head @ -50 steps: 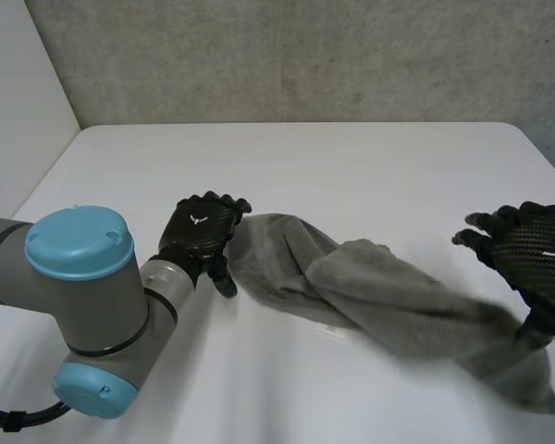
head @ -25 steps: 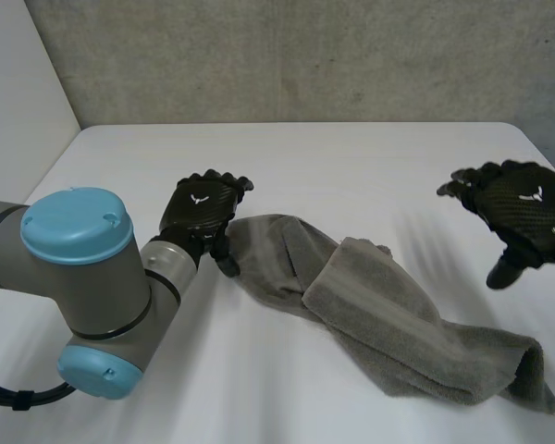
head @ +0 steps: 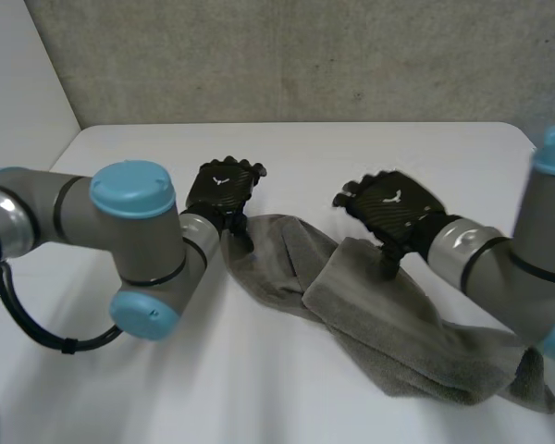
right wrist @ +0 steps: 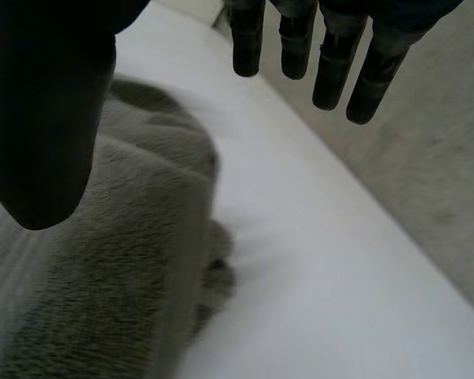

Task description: Fold the towel.

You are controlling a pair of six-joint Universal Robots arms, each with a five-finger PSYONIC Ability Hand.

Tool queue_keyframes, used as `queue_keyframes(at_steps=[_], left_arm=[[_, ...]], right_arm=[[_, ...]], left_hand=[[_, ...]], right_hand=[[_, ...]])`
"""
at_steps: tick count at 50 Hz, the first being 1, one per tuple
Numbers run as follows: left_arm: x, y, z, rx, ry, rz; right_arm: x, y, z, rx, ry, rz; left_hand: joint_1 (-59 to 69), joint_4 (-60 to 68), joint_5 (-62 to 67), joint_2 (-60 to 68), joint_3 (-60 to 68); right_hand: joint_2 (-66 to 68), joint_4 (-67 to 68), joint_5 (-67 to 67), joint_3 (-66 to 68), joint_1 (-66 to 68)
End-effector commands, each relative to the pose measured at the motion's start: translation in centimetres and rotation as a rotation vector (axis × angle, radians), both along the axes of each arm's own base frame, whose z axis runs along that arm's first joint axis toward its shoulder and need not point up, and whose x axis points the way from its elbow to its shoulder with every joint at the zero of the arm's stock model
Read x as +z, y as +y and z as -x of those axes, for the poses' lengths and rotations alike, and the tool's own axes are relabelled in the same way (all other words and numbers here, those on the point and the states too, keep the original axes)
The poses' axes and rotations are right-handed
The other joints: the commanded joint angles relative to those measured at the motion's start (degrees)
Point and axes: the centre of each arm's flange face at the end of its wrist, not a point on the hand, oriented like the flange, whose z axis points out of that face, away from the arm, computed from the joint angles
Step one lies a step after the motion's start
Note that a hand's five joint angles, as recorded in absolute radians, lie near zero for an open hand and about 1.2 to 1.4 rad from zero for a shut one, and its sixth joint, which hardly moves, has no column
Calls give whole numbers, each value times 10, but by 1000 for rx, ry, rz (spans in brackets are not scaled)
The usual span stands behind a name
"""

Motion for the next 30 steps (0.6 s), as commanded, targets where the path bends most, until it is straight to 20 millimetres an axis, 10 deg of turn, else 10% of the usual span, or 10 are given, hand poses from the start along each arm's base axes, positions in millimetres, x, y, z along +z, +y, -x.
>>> queue_keyframes(at_steps=[1,7,14,30], left_arm=[[-13,-17,11,-7,-37,-58],[-19,-22,17,-37,-41,-78],[-26,-26,24,-77,-35,-84],[-32,-30,28,-81,-31,-77]], right_arm=[[-35,-3,-22,36,77,-108],[-40,-2,-32,46,110,-91],[-36,-5,-34,42,101,-77],[6,37,26,-5,49,-78]], left_hand=[[-21,-21,-115,-18,-14],[-14,-14,-108,-11,-7],[33,33,-61,36,40],[75,75,-19,78,82]], right_hand=[[-45,-49,-33,-40,-32],[65,61,77,70,78],[653,649,666,658,667],[655,651,667,660,668]])
